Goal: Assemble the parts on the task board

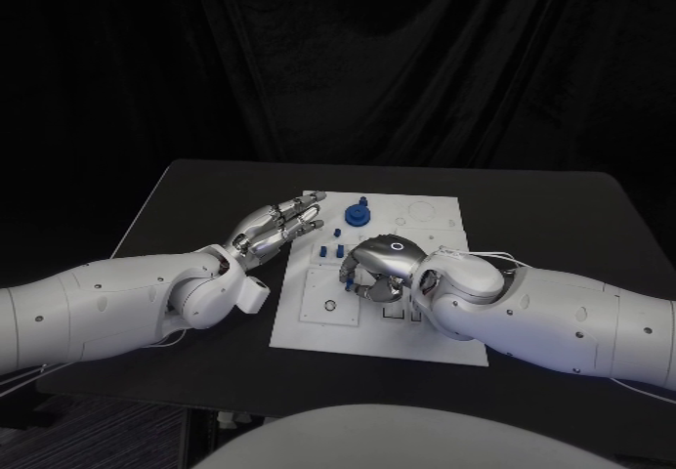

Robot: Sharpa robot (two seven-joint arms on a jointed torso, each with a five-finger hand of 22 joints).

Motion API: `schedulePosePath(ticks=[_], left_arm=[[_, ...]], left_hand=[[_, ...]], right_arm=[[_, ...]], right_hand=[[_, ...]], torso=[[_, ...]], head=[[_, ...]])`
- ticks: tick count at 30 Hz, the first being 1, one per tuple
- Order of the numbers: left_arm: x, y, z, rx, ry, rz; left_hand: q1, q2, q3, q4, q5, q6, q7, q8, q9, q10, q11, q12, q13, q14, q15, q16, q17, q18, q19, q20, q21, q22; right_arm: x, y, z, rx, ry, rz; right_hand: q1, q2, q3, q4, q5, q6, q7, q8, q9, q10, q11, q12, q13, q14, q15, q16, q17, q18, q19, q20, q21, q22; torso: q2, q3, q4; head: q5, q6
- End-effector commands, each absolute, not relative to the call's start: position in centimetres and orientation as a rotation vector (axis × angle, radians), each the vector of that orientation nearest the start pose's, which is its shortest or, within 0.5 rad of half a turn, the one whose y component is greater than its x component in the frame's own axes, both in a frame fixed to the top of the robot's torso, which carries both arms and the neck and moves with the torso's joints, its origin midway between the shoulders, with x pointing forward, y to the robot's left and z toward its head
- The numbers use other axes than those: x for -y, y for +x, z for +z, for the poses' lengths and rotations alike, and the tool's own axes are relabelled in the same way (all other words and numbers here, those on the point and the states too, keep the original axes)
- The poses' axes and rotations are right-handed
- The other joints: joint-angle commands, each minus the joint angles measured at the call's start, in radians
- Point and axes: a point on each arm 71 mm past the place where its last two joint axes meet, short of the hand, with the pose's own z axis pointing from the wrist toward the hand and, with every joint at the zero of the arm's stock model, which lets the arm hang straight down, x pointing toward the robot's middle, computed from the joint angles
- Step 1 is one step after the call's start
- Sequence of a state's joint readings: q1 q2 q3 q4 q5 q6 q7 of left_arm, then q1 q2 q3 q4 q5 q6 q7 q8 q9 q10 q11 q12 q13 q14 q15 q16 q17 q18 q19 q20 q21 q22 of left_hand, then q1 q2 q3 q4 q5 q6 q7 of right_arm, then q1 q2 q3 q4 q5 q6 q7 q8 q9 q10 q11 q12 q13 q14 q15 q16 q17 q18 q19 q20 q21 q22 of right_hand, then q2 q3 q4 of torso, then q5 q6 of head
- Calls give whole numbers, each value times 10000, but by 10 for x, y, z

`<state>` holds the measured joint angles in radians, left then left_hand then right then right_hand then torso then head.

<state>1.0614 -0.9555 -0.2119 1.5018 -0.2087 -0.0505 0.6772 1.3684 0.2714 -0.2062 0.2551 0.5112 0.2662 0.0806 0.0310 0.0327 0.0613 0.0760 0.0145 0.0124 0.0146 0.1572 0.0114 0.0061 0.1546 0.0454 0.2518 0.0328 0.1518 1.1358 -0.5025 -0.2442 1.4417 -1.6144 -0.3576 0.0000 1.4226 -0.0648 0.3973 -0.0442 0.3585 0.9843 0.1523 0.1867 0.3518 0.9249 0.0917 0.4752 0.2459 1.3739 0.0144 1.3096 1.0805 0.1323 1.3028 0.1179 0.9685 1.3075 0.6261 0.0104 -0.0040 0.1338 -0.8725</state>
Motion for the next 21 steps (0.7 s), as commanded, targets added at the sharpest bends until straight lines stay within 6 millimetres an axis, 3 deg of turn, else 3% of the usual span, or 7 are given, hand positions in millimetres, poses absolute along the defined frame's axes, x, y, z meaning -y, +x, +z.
schedulePosePath(ticks=[1, 21], left_arm=[[-256, 419, -273, -14974, -8572, -17540], [-254, 419, -275, -15071, -8618, -17568]], left_hand=[[50, 80, 73, 10, 61, -8, 53, 34, 13, -56, -15, -38, -13, -7, 56, -34, -4, 106, -4, 41, -39, -9], [67, 75, 95, -4, 63, 24, 106, 40, 17, -63, -5, -38, -13, 26, 118, -14, 8, 89, 1, 74, -35, 1]], right_arm=[[45, 420, -275, -16985, -5987, 8989], [45, 419, -283, -17423, -6049, 8803]], right_hand=[[40, -82, -36, -3, -52, 73, -11, 32, 7, 65, 10, -63, 3, 24, -2, 18, -3, -91, 40, -12, -36, 983], [66, -99, -57, -25, -45, 62, -6, 45, 77, 26, 24, -125, -24, -58, 2, -76, -148, -57, -47, -14, -225, 934]], torso=[[12, 0, 1], [-1, 3, -4]], head=[[-12, -2], [-6, -2]])
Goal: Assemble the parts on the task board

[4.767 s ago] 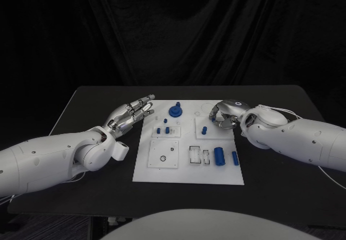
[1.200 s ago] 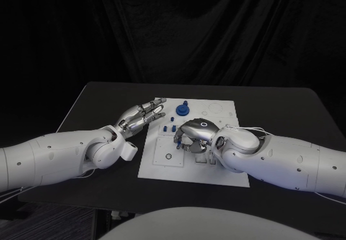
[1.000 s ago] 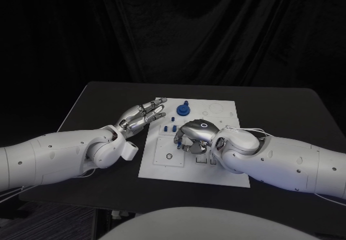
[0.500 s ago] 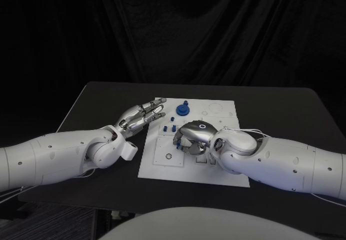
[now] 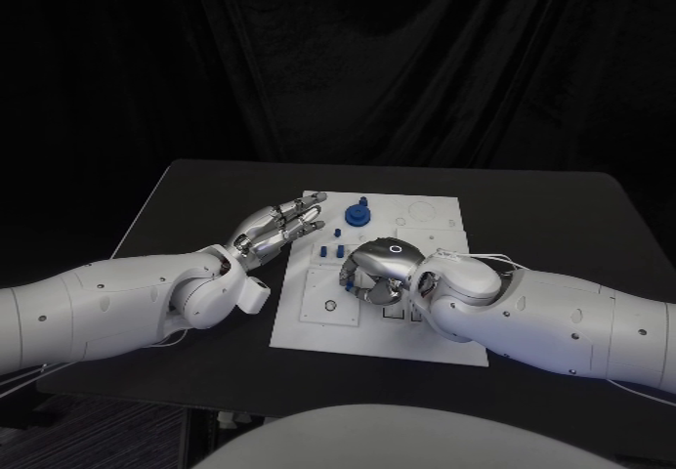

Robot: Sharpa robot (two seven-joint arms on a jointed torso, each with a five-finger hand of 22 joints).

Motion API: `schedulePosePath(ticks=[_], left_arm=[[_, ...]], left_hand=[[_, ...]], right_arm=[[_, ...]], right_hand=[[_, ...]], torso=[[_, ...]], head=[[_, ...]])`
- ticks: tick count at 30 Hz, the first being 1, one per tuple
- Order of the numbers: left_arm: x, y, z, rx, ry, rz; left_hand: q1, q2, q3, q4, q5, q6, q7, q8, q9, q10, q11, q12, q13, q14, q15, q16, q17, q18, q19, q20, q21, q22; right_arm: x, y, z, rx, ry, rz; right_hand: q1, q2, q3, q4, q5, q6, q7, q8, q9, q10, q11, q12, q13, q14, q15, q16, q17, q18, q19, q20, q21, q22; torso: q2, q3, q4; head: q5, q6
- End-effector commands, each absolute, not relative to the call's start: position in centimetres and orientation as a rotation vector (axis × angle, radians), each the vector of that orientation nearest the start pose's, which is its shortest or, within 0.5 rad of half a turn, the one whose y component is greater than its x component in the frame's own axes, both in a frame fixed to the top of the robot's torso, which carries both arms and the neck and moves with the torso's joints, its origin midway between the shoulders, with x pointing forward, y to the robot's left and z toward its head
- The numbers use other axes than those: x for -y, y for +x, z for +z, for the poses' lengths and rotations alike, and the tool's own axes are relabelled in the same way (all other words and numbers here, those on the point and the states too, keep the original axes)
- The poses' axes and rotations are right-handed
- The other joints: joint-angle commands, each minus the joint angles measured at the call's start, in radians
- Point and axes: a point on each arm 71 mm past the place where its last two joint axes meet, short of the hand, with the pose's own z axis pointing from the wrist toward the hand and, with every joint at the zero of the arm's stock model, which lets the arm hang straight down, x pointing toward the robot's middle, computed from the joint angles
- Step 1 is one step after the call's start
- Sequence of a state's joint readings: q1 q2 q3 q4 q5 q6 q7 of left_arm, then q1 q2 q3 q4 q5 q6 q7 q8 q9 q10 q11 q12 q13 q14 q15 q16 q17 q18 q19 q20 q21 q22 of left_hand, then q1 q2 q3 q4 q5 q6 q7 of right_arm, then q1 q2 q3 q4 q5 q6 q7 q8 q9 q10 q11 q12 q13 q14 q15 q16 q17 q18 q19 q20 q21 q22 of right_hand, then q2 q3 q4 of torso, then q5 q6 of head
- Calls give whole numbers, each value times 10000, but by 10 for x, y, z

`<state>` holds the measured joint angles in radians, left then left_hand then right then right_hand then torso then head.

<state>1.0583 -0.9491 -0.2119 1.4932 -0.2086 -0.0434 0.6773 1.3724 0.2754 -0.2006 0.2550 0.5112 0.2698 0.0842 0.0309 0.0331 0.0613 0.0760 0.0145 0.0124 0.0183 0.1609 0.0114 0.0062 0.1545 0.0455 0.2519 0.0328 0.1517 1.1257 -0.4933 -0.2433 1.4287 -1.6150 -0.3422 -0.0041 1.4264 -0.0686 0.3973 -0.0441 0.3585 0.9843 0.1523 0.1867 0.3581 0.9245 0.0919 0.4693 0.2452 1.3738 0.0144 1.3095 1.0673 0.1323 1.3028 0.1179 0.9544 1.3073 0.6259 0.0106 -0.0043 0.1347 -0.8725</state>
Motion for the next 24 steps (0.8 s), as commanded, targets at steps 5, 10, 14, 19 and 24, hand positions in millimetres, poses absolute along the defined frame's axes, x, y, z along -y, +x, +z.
schedulePosePath(ticks=[5, 10, 14, 19, 24], left_arm=[[-254, 420, -276, -15089, -8628, -17565], [-254, 420, -276, -15099, -8636, -17566], [-255, 420, -277, -15105, -8641, -17556], [-255, 420, -277, -15112, -8647, -17545], [-255, 420, -277, -15112, -8653, -17528]], left_hand=[[28, 35, 38, -4, 63, -13, 69, 40, 14, -63, -5, -39, -13, -11, 82, -14, 7, 90, 0, 74, -35, 2], [34, 45, 53, -7, 68, -6, 82, 41, 15, -70, -1, -40, -15, -3, 104, -9, 10, 81, 1, 86, -35, -1], [34, 45, 53, -7, 68, -6, 82, 41, 15, -70, -1, -40, -15, -3, 104, -9, 10, 81, 1, 86, -35, -1], [38, 50, 62, -9, 71, -1, 88, 42, 16, -72, -1, -40, -15, -1, 114, -7, 10, 76, 2, 93, -34, 0], [38, 50, 62, -9, 71, -1, 88, 42, 16, -72, -1, -40, -15, -1, 114, -7, 10, 76, 2, 93, -34, 0]], right_arm=[[45, 419, -284, -17588, -6105, 8727], [45, 418, -286, -17767, -6205, 8686], [46, 418, -287, -17832, -6267, 8698], [48, 418, -287, -17748, -6252, 8760], [54, 419, -282, -17414, -6083, 8868]], right_hand=[[-43, -102, -90, 30, -136, -313, 89, -160, 14, -212, 121, -236, -78, -205, 86, -206, -200, -26, -201, 33, -366, 867], [-314, -261, -217, 258, -718, -1112, 238, -679, -198, -946, 341, -494, -153, -395, 295, -323, -395, 8, -405, 196, -739, 770], [-502, -444, -918, 582, -1689, -2778, -221, -1213, -800, -2948, 669, -955, -348, -1006, 541, -614, -956, 175, -996, 486, -1840, 474], [-276, -476, -1684, 1085, -2076, -3049, -386, -1178, -1100, -3846, 784, -593, -306, -1528, 584, -758, -1360, 284, -1394, 551, -2622, 310], [-32, -495, -1925, 1383, -2091, -2973, -377, -1109, -1190, -4081, 793, -303, -267, -1601, 589, -717, -1397, 286, -1402, 558, -2711, 324]], torso=[[-3, 0, 0], [-3, 2, -2], [-3, 3, -3], [-3, 0, 0], [-12, 4, -4]], head=[[-11, -2], [-23, -2], [-21, -2], [-27, -2], [-16, -2]])
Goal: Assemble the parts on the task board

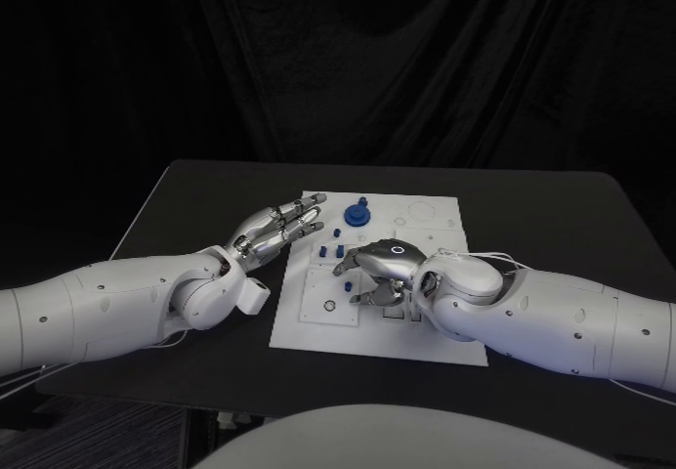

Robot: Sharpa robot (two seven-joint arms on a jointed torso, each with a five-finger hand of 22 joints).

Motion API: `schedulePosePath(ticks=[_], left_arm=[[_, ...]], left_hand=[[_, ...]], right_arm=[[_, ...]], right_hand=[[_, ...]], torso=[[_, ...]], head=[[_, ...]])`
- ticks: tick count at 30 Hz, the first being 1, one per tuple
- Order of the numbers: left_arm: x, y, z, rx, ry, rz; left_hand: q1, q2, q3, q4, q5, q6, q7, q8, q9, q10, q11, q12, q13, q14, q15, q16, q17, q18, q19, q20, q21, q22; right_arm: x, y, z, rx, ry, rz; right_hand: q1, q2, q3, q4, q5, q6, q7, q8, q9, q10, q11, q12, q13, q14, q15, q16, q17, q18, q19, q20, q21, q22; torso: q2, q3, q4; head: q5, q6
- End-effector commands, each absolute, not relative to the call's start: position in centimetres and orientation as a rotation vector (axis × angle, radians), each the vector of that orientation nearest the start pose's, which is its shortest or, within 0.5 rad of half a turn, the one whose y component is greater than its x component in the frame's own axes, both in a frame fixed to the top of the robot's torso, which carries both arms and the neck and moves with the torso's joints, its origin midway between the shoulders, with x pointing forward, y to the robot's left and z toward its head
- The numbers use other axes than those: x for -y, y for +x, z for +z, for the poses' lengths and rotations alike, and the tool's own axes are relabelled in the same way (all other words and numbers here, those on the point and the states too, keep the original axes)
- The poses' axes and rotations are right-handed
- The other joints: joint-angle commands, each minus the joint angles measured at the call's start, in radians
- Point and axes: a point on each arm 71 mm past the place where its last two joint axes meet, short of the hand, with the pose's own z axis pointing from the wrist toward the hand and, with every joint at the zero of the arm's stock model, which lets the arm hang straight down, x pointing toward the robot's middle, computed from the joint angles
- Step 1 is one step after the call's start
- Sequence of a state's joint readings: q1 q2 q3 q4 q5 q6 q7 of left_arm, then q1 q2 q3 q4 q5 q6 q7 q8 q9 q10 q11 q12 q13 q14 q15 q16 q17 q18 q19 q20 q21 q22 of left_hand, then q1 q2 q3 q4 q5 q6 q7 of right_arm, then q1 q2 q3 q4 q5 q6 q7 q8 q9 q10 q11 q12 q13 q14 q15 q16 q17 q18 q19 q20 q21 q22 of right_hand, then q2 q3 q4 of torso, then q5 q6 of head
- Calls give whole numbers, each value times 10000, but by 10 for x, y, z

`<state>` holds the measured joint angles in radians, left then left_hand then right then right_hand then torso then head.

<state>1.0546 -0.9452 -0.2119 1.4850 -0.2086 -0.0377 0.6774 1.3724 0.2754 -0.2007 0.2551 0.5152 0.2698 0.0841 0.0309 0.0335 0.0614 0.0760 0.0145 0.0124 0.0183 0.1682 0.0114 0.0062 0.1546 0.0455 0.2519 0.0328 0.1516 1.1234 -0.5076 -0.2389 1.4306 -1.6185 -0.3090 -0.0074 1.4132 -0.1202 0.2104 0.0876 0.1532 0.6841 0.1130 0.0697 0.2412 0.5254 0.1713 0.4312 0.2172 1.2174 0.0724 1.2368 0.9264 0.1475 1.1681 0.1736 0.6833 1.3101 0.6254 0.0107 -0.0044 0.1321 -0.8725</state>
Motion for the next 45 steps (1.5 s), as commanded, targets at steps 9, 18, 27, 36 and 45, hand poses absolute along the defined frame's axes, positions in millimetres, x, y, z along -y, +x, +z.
schedulePosePath(ticks=[9, 18, 27, 36, 45], left_arm=[[-258, 420, -277, -15073, -8658, -17469], [-261, 418, -274, -14664, -8511, -17331], [-267, 417, -270, -14024, -8223, -17179], [-271, 419, -269, -13277, -9008, -17152], [-271, 418, -269, -13244, -9331, -17345]], left_hand=[[38, 50, 62, -10, 31, -1, 89, 42, 11, -72, 0, -40, -15, -2, 41, -7, 10, 75, 2, 93, -34, 2], [47, -18, 111, -6, 57, -260, 1, -5, -24, -81, -8, -39, -14, -66, -414, -38, -13, 140, -57, -279, -68, -145], [-649, -375, -425, 341, -588, -1178, -903, -102, -122, -140, -67, -50, -25, -183, -969, -114, -62, -585, -279, -1568, -191, -731], [-1592, -26, -857, 385, -1575, -2375, -2375, -241, -265, -244, -267, -66, -42, -183, -460, -114, -62, -832, -250, -1286, -172, -732], [-1388, 107, -720, 361, -1254, -2229, -1945, -209, -235, -232, -134, -63, -39, -183, -427, -114, -62, -635, -210, -1045, -147, -660]], right_arm=[[74, 436, -240, -16499, -5297, 8823], [112, 452, -210, -16499, -4788, 7837], [146, 457, -214, -16976, -4459, 6864], [158, 458, -221, -17084, -4234, 6738], [161, 460, -232, -17460, -4166, 6486]], right_hand=[[563, 375, 17, 183, 1086, 562, 306, 278, -124, 236, -14, 849, 81, 310, 111, 361, 343, 32, 376, 80, 512, 526], [282, 615, 324, 121, 1884, 1054, 447, 357, -292, 879, -100, 1178, -121, 1050, 44, 951, 1152, -131, 1103, 32, 1741, 851], [-412, 542, 170, 409, 1467, 1208, 400, 323, -434, 1181, -188, 1154, -354, 1464, -34, 1210, 1539, -241, 1533, -45, 2442, 984], [-899, 531, -13, 669, 909, 1651, 517, 394, -524, 1725, -347, 1174, -531, 1741, -177, 1341, 1786, -326, 1830, -176, 2960, 1093], [-792, 473, -83, 562, 580, 1609, 628, 311, -608, 1861, -376, 1126, -614, 1728, -203, 1280, 1694, -317, 1814, -203, 2891, 1071]], torso=[[-8, -5, -2], [2, -3, 9], [4, -1, 9], [3, 2, -2], [8, 6, 4]], head=[[-45, -2], [-36, -2], [-66, -2], [-109, -2], [-239, -2]])
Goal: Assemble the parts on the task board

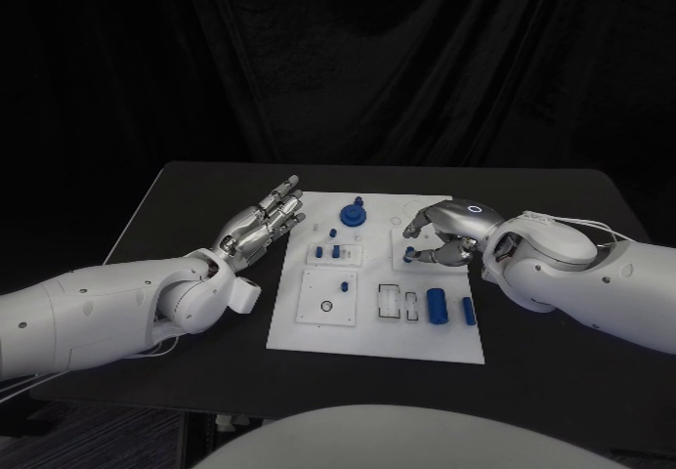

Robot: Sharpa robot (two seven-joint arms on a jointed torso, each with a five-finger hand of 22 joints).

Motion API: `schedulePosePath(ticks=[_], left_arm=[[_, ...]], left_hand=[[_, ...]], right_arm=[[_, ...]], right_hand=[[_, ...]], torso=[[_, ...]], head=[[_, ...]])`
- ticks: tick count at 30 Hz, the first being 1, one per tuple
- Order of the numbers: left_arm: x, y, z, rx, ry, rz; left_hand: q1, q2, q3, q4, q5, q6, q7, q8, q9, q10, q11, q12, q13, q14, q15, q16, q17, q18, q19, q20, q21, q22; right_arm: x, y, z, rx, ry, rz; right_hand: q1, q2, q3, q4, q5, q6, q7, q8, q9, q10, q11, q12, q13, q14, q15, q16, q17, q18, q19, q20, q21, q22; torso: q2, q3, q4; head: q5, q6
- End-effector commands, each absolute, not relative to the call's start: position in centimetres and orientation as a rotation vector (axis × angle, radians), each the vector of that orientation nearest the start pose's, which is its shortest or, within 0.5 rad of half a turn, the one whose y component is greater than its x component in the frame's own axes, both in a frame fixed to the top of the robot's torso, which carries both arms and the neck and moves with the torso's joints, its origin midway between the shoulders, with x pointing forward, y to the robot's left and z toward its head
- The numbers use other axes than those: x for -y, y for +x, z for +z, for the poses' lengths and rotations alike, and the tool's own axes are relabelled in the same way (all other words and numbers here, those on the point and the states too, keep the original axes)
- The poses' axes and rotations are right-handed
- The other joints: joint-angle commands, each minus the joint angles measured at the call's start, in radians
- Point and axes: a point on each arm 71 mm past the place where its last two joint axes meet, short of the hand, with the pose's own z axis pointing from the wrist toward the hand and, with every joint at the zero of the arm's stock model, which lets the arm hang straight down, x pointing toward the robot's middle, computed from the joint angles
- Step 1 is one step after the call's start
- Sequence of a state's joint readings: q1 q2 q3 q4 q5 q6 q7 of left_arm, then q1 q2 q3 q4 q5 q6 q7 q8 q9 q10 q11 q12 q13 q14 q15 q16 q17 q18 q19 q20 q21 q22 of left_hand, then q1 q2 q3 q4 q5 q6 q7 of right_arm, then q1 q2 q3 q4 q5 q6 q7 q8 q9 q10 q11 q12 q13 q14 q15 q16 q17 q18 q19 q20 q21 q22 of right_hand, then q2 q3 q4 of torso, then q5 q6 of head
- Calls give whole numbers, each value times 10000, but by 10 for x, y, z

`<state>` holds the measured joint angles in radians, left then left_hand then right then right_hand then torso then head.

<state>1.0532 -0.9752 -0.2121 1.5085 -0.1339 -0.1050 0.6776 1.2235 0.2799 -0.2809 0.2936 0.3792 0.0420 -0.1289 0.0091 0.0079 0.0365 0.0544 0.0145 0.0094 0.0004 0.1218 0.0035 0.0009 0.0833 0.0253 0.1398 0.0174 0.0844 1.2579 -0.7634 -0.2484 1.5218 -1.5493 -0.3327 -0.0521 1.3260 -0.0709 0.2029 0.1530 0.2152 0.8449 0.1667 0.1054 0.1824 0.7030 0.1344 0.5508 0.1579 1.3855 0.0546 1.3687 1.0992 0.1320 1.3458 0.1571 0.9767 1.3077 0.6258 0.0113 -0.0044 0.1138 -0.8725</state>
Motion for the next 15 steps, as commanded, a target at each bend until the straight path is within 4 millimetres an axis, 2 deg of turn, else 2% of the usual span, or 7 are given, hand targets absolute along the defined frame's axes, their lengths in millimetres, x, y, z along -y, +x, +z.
schedulePosePath(ticks=[1, 8, 15], left_arm=[[-270, 418, -269, -13255, -9345, -17371], [-269, 418, -269, -13315, -9406, -17472], [-270, 417, -270, -13403, -9471, -17513]], left_hand=[[171, 68, 125, -24, 169, 82, 299, 15, 26, 21, 116, -62, -9, -4, 48, -35, -9, 107, -5, 109, 10, 17], [315, 81, 233, -35, 331, 169, 438, 29, 41, 57, 209, -56, -3, -4, 74, -35, -9, 175, 17, 213, 25, 58], [569, 60, 391, -59, 630, 438, 800, 79, 82, 75, 310, -54, 0, -4, 105, -35, -9, 314, 36, 382, 40, 87]], right_arm=[[161, 461, -233, -17509, -4166, 6461], [156, 461, -244, -17696, -4215, 6502], [152, 461, -256, -17908, -4270, 6540]], right_hand=[[142, -18, 8, -137, -8, 16, 105, -45, -26, 105, -11, -77, -31, 43, -30, -48, -46, -161, 33, -43, -52, 1092], [495, -11, 137, -402, 306, 86, 107, -61, -79, 358, -39, -110, -104, -86, -52, -213, -327, -113, -83, -64, -331, 1022], [791, -41, 448, -635, 860, 166, 121, -86, -141, 673, -65, -331, -250, -39, -91, -214, -284, -128, -44, -109, -286, 1041]], torso=[[0, -2, 3], [1, -3, 4], [0, 0, 3]], head=[[-68, -2], [-70, -2], [-33, -2]])
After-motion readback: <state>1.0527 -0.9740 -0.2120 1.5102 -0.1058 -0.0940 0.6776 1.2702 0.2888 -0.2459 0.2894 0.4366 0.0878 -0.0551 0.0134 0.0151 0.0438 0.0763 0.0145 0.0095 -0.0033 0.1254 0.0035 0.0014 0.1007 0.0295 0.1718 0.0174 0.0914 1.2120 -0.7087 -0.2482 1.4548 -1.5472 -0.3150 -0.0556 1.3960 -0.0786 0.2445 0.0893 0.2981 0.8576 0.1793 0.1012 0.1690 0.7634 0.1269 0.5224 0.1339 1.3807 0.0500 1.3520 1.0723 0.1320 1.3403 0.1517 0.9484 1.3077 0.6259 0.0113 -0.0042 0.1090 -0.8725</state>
